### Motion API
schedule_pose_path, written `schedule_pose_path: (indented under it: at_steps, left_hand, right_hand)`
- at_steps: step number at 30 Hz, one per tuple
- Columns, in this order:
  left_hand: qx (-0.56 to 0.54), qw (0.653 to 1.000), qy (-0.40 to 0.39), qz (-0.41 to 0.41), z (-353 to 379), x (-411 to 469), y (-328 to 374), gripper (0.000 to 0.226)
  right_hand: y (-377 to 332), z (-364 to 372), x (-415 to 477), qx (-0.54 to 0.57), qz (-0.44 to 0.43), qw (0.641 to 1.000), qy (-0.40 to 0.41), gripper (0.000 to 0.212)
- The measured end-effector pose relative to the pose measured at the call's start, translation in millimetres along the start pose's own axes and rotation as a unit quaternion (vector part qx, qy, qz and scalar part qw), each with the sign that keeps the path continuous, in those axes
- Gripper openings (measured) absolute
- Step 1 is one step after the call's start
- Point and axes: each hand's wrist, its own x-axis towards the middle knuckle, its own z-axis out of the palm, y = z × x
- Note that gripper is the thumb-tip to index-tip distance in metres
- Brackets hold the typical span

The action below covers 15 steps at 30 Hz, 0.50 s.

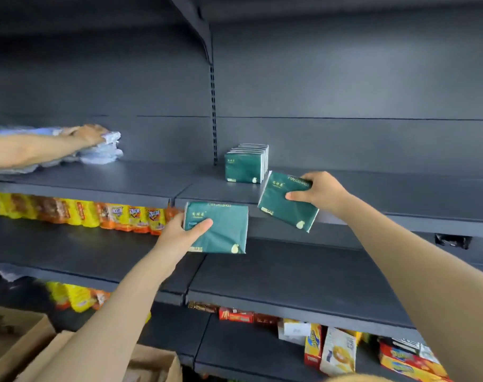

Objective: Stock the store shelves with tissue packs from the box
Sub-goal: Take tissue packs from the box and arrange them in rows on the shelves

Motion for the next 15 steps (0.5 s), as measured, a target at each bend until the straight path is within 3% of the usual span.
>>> schedule_pose_path:
  at_steps: [4,8,15]
  left_hand:
    - [-0.022,0.999,0.000,0.026,-35.8,45.7,14.3,0.006]
    - [-0.005,0.999,-0.002,0.043,-49.9,79.5,20.5,0.020]
    - [-0.013,1.000,-0.012,0.025,-58.6,125.1,11.3,0.029]
  right_hand:
    - [-45.7,30.5,57.0,-0.102,-0.051,0.991,0.069,0.053]
    - [-69.3,58.2,99.6,-0.247,-0.092,0.960,0.097,0.052]
    - [-65.6,95.3,162.8,-0.265,-0.113,0.953,0.092,0.052]
